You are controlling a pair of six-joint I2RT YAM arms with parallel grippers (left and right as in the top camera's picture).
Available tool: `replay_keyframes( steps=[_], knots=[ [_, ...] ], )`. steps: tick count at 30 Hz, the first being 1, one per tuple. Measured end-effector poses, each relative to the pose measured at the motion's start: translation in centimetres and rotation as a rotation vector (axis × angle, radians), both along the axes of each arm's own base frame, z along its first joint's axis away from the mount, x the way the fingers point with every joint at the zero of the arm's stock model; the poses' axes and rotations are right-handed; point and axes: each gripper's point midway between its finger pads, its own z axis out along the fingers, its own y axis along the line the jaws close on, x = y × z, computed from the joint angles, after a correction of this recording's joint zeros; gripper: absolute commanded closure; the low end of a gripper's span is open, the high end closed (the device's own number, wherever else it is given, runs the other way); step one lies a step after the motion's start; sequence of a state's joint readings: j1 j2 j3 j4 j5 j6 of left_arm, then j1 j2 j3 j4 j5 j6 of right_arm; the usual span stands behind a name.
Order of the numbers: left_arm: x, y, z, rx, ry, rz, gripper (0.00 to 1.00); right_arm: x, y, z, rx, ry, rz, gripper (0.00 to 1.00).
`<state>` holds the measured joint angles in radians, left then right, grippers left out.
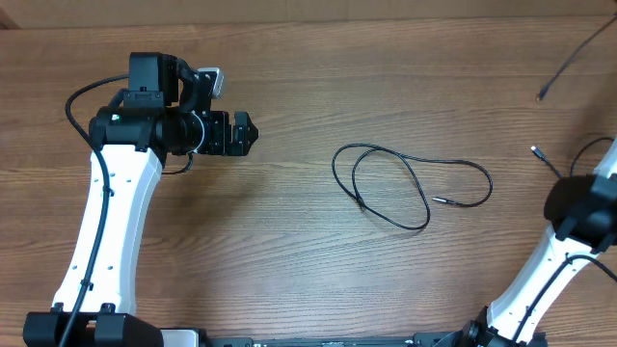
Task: Untangle cables
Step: 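Lift a cable with the right gripper and carry it to the upper right, then release the cable at the right edge and return the right gripper to the cables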
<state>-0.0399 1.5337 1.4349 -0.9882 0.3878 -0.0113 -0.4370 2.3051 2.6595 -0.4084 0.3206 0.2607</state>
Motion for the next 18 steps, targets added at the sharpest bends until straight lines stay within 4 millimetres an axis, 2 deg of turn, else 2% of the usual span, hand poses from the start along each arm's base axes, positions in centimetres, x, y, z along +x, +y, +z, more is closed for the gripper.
replay_keyframes(
  steps=[2, 4, 5, 7, 9, 10, 11, 13, 14, 18],
  knots=[
    [0.0, 0.0, 0.0, 0.0, 0.0, 0.0, 0.0, 0.6, -1.6, -5.0, 0.049, 0.101, -0.018, 0.96],
    [0.0, 0.0, 0.0, 0.0, 0.0, 0.0, 0.0, 0.7, -2.4, -8.5, 0.084, 0.172, -0.028, 0.96],
    [0.0, 0.0, 0.0, 0.0, 0.0, 0.0, 0.0, 0.7, -2.8, -11.9, 0.119, 0.243, -0.032, 0.96],
    [0.0, 0.0, 0.0, 0.0, 0.0, 0.0, 0.0, 0.5, -3.1, -15.5, 0.157, 0.313, -0.033, 0.96],
    [0.0, 0.0, 0.0, 0.0, 0.0, 0.0, 0.0, 0.3, -3.2, -18.1, 0.188, 0.368, -0.024, 0.81],
    [0.0, 0.0, 0.0, 0.0, 0.0, 0.0, 0.0, 0.2, -3.0, -19.5, 0.207, 0.399, -0.017, 0.63],
    [0.0, 0.0, 0.0, 0.0, 0.0, 0.0, 0.0, 0.1, -2.8, -20.8, 0.222, 0.428, -0.007, 0.37],
    [0.0, 0.0, 0.0, 0.0, 0.0, 0.0, 0.0, -0.1, -2.4, -22.4, 0.248, 0.466, 0.009, 0.09],
    [0.0, 0.0, 0.0, 0.0, 0.0, 0.0, 0.0, -0.2, -2.1, -23.1, 0.263, 0.486, 0.019, 0.0],
    [0.0, 0.0, 0.0, 0.0, 0.0, 0.0, 0.0, -0.2, -0.9, -24.5, 0.303, 0.528, 0.082, 0.0]
  ],
)
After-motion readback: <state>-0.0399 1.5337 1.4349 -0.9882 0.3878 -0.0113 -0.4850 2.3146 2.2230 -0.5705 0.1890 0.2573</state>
